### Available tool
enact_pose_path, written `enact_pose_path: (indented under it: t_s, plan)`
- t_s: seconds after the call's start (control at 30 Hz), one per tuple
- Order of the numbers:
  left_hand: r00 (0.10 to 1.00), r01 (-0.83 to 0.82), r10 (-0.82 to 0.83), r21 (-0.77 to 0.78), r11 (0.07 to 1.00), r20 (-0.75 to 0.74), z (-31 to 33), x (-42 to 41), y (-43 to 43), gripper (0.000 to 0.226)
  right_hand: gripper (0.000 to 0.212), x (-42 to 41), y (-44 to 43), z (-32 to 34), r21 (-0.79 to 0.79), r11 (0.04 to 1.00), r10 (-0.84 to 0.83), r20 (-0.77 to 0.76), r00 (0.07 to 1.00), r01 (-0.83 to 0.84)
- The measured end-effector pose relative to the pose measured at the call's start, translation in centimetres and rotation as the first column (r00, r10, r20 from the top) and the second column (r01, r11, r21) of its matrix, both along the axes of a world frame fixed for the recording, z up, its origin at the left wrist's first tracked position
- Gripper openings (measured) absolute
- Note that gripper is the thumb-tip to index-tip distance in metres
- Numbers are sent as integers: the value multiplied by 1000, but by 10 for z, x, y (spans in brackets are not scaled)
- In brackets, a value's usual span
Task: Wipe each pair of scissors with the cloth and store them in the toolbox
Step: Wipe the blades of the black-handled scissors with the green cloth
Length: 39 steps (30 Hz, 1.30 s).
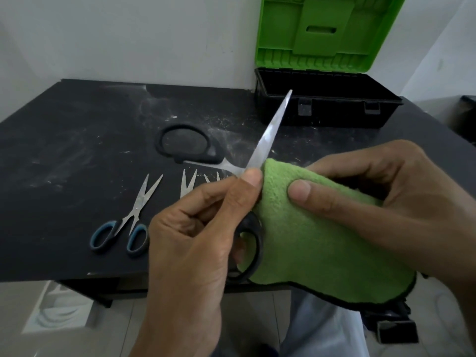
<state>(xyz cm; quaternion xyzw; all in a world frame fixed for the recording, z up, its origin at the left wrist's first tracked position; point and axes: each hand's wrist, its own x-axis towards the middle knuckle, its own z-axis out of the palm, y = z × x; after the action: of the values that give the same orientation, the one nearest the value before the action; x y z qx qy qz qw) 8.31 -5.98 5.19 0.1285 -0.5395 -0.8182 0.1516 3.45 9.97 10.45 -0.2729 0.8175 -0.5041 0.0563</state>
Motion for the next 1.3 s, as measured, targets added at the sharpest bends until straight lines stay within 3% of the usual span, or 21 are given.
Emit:
enact_pose_path:
  t_s: [0.37,0.6,0.97,1.13,1.3]
  plan:
    - [999,27,-29,-47,999,-38,-6,1,-2,21,16,-3,16,-3,33,999,-31,84,996,28]
    - [997,61,-63,38,997,36,-13,-1,3,28,20,-5,9,-7,45,998,31,119,992,-37]
    - [995,89,-90,34,995,49,-14,-4,-2,22,17,-12,23,-12,62,997,-44,131,990,36]
    - [988,150,-149,-47,988,39,-20,-2,-7,39,18,-13,20,-14,61,998,-23,112,993,16]
    - [980,198,-198,-79,977,2,-21,-1,-6,19,14,-15,29,-15,80,997,-10,144,990,-2]
